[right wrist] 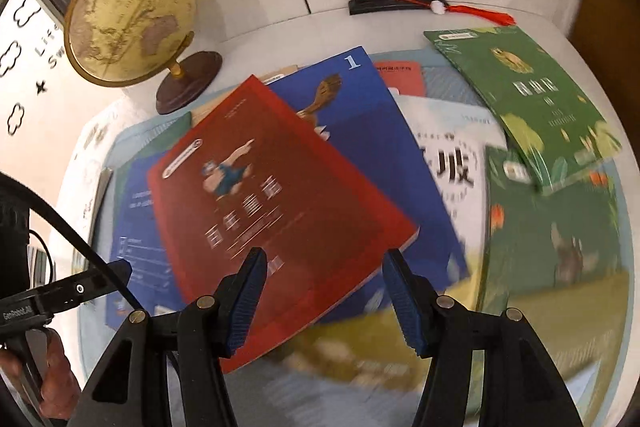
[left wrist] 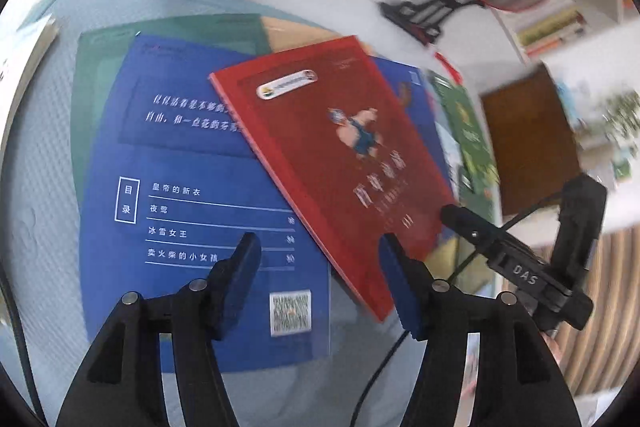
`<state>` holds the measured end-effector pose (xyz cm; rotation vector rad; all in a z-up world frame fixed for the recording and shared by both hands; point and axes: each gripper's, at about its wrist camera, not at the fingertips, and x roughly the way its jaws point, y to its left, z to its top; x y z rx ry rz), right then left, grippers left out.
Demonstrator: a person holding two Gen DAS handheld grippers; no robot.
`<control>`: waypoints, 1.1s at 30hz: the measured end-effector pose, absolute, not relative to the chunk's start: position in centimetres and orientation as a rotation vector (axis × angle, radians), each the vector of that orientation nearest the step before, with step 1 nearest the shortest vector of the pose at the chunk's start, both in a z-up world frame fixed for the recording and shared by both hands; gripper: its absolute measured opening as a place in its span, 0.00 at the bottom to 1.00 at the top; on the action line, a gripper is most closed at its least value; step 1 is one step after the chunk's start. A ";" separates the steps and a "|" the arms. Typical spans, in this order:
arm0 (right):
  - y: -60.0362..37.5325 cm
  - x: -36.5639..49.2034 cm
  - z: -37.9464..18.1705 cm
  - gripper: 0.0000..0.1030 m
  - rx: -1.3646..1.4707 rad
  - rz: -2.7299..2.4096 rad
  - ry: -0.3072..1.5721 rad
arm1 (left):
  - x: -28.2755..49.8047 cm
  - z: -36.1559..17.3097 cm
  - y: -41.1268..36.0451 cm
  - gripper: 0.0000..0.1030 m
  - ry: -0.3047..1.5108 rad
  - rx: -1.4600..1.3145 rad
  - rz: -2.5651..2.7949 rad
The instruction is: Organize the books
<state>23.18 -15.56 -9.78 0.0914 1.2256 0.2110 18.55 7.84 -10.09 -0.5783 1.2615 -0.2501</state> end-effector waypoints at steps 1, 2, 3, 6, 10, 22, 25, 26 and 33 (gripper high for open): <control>-15.6 23.7 -10.1 0.56 0.065 0.220 1.232 | 18.6 -10.4 7.7 0.58 1.257 -0.587 -0.223; -15.7 24.1 -10.2 0.56 0.045 0.234 1.233 | 18.7 -10.6 7.6 0.58 1.253 -0.590 -0.195; -15.6 24.7 -10.4 0.56 0.024 0.252 1.231 | 18.7 -10.9 7.4 0.58 1.247 -0.591 -0.173; -15.5 26.1 -11.1 0.56 -0.023 0.266 1.223 | 18.9 -11.4 6.4 0.58 1.233 -0.585 -0.146; -15.4 27.0 -11.8 0.43 -0.049 0.300 1.218 | 18.9 -11.2 5.3 0.56 1.199 -0.548 -0.127; -13.4 19.1 -11.5 0.28 -0.097 0.492 1.261 | 17.8 -11.2 6.6 0.55 1.217 -0.525 -0.120; -13.5 18.1 -11.4 0.28 -0.081 0.498 1.278 | 16.7 -11.3 7.2 0.55 1.237 -0.535 -0.136; -13.7 18.1 -11.4 0.28 -0.074 0.477 1.272 | 16.3 -11.4 7.2 0.55 1.241 -0.527 -0.136; -13.7 19.8 -11.9 0.28 0.031 0.447 1.243 | 15.8 -11.3 5.1 0.55 1.233 -0.414 -0.129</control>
